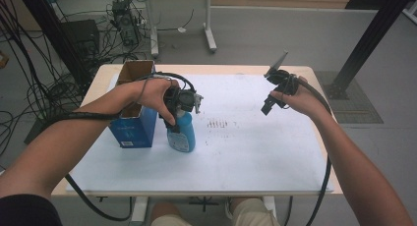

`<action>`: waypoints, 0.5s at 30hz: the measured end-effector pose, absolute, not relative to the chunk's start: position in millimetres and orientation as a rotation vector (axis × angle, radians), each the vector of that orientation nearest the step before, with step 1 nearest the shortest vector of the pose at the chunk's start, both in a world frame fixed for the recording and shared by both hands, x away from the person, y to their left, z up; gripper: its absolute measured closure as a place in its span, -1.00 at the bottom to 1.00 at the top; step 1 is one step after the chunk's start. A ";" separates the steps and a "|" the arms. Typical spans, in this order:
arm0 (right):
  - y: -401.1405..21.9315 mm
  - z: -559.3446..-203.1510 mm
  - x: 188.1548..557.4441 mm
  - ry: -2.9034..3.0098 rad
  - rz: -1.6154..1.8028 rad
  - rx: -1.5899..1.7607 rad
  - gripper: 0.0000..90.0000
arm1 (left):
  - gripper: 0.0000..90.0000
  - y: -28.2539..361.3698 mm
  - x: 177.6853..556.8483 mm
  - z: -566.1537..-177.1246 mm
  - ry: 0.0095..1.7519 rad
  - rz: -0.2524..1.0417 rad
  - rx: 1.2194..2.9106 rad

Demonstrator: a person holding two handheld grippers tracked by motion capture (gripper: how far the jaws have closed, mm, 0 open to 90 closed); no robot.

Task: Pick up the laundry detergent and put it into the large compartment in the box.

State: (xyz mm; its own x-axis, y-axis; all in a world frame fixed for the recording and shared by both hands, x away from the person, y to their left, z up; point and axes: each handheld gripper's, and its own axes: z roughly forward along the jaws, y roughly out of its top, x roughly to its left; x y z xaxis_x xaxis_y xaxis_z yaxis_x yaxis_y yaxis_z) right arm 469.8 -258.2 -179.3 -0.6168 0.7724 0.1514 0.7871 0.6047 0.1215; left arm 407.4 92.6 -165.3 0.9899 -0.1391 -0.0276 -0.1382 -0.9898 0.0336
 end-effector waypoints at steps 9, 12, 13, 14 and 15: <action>-258.8 -181.3 470.0 -2.734 -0.276 -1.327 -0.90 | -0.17 89.1 409.0 -163.8 -0.170 -0.070 3.116; -259.6 -180.8 469.9 -2.738 -0.275 -1.318 -0.90 | -0.17 87.0 409.3 -163.7 -0.160 -0.073 3.128; -260.6 -180.4 469.1 -2.737 -0.283 -1.322 -0.90 | -0.16 86.8 409.5 -163.8 -0.148 -0.075 3.127; -261.6 -180.0 468.3 -2.737 -0.289 -1.328 -0.90 | -0.16 85.9 410.1 -163.4 -0.139 -0.078 3.131; -262.7 -179.7 468.0 -2.733 -0.293 -1.332 -0.90 | -0.16 86.7 410.6 -163.5 -0.130 -0.080 3.126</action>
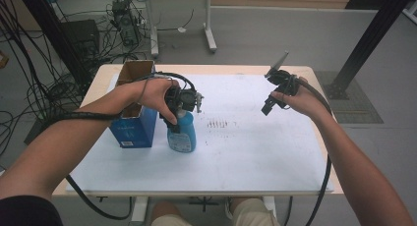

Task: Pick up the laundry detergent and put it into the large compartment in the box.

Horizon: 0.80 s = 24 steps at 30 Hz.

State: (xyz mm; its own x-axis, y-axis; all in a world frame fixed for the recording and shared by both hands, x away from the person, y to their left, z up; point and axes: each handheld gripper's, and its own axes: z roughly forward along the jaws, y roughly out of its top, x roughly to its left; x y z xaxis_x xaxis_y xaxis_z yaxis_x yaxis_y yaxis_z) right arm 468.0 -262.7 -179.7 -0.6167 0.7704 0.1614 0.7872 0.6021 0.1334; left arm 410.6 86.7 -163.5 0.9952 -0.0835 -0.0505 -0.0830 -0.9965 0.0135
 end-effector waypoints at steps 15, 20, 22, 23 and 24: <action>-264.8 -179.1 465.5 -2.737 -0.312 -1.317 -0.90 | -0.16 95.7 419.8 -115.5 0.200 -0.056 3.065; -265.1 -177.8 463.2 -2.734 -0.323 -1.315 -0.90 | -0.16 101.5 417.7 -82.0 0.346 -0.019 3.027; -265.7 -177.4 463.3 -2.736 -0.323 -1.310 -0.90 | -0.16 104.9 416.6 -67.6 0.407 0.000 3.006; -266.4 -177.5 463.3 -2.731 -0.328 -1.310 -0.90 | -0.16 106.1 416.6 -60.3 0.442 0.007 3.000; -266.5 -177.2 463.3 -2.732 -0.328 -1.306 -0.90 | -0.16 108.3 415.5 -53.5 0.491 0.018 2.983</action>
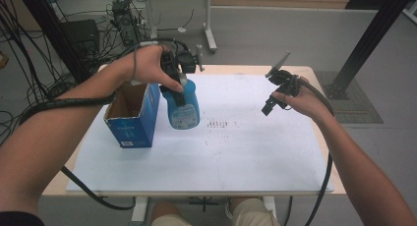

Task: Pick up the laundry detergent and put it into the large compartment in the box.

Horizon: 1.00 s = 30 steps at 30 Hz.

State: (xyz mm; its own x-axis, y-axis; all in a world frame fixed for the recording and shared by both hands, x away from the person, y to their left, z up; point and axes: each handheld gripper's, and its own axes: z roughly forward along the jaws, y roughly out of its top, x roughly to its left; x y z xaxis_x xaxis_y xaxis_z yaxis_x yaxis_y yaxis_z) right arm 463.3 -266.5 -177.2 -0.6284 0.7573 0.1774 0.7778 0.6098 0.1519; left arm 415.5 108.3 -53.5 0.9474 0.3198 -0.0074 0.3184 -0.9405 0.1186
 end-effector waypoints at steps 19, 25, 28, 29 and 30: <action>-271.3 -178.9 467.4 -2.706 -0.359 -1.273 -0.90 | -0.16 160.1 420.1 70.8 1.369 0.217 2.676; -277.5 -171.0 465.0 -2.700 -0.376 -1.303 -0.90 | -0.16 185.2 419.4 90.5 1.580 0.253 2.554; -277.6 -167.0 464.2 -2.711 -0.373 -1.300 -0.90 | -0.16 196.2 416.0 98.6 1.665 0.274 2.492; -277.1 -165.5 463.9 -2.714 -0.370 -1.299 -0.90 | -0.16 199.8 414.2 101.2 1.708 0.280 2.456; -276.4 -164.1 463.3 -2.712 -0.372 -1.302 -0.90 | -0.16 202.9 413.3 103.7 1.739 0.284 2.432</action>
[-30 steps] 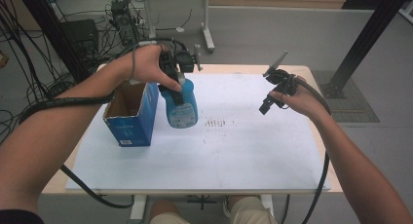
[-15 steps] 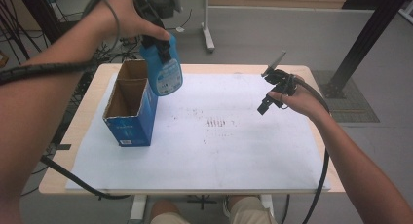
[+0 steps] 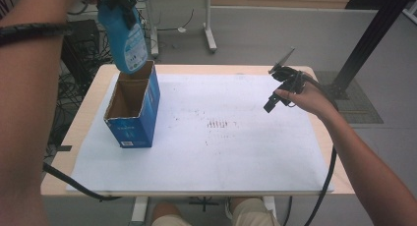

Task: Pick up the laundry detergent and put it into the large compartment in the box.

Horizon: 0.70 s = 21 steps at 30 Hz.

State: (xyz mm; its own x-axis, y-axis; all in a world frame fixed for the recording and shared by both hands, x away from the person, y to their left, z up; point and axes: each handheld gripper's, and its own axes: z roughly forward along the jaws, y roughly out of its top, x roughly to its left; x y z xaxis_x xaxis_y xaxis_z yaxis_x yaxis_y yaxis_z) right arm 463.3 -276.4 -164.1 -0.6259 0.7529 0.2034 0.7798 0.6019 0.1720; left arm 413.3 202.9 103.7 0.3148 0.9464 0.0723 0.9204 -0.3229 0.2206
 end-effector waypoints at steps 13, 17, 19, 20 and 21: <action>-270.4 -162.9 463.5 -2.722 -0.352 -1.279 -0.90 | -0.16 231.1 404.2 120.8 1.993 0.298 2.202; -271.6 -162.6 463.3 -2.720 -0.357 -1.278 -0.90 | -0.16 238.3 403.4 116.1 2.039 0.289 2.155; -272.3 -162.1 463.2 -2.721 -0.357 -1.284 -0.90 | -0.16 241.0 403.2 113.0 2.049 0.282 2.141; -272.1 -161.7 463.0 -2.721 -0.355 -1.288 -0.90 | -0.16 242.4 403.0 111.6 2.052 0.278 2.136; -272.1 -161.5 462.8 -2.722 -0.356 -1.287 -0.90 | -0.16 243.9 403.1 109.7 2.060 0.271 2.126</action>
